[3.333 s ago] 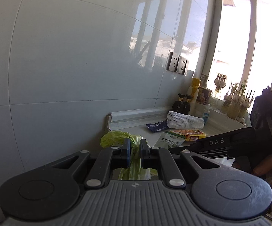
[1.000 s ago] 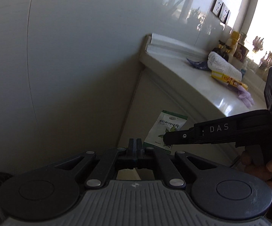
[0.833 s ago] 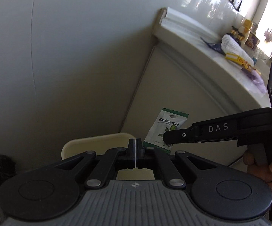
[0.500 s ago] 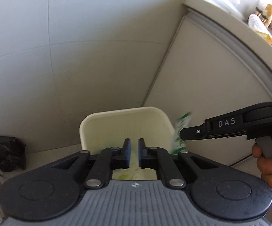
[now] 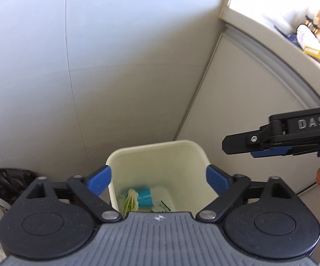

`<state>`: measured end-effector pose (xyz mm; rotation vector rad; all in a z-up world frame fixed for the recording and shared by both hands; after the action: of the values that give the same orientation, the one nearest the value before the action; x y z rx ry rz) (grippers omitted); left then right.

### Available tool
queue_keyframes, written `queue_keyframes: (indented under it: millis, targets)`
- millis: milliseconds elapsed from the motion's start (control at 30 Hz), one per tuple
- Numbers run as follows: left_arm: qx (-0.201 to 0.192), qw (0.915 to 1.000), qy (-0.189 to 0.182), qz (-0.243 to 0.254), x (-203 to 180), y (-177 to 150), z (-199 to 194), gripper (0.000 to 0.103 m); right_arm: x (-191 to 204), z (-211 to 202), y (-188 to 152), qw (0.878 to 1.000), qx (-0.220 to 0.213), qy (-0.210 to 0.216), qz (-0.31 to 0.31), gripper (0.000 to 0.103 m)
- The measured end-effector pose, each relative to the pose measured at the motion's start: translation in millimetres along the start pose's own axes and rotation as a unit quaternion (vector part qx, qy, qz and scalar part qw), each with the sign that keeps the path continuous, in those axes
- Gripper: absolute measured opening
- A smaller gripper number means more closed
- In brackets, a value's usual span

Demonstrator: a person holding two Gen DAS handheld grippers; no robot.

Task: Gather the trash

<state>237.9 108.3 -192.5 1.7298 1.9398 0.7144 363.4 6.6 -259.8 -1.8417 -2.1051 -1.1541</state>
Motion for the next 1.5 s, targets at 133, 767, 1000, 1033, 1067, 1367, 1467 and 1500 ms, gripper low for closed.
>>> queue_keyframes:
  millis: [133,767,1000,1033,1067,1367,1467,1500]
  targets:
    - [-0.015,0.9998,0.002,0.015,-10,14,-21,0.102,14,-30,5,1.000,-0.024,0.007,-0.013,0.082]
    - [-0.075,0.9948,-0.044,0.052,-75,68,-80,0.102,24,-219,46,0.972,-0.194,-0.054,-0.119,0.101]
    - [-0.093,0.9918,-0.056,0.067,-110,100,-77,0.103,-14,-269,62,0.961,-0.227,-0.101,-0.119,0.103]
    - [-0.096,0.9914,-0.054,0.070,-114,104,-77,0.103,-21,-275,64,0.959,-0.230,-0.110,-0.122,0.103]
    - [-0.098,0.9909,-0.053,0.075,-119,108,-76,0.103,-28,-279,66,0.957,-0.232,-0.119,-0.127,0.103]
    - [-0.130,0.9815,-0.084,0.113,-176,150,-63,0.103,-106,-324,83,0.947,-0.256,-0.149,-0.121,0.103]
    - [-0.140,0.9775,-0.096,0.125,-199,166,-54,0.103,-124,-333,94,0.945,-0.260,-0.160,-0.116,0.103]
    - [-0.142,0.9764,-0.097,0.130,-206,171,-50,0.103,-130,-335,99,0.944,-0.262,-0.165,-0.117,0.103]
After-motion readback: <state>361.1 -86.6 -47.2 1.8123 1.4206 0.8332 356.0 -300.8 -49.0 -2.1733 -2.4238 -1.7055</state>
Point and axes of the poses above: each gripper's, at about its wrist camera, not at the fingertips, and z roughly the way its jaws point, x to its left, y to its top, the point moved 8 cm from there along z, roughly the way its jaws point, and after that the axes turned 15 degrees about y, right-handed, at the moved point
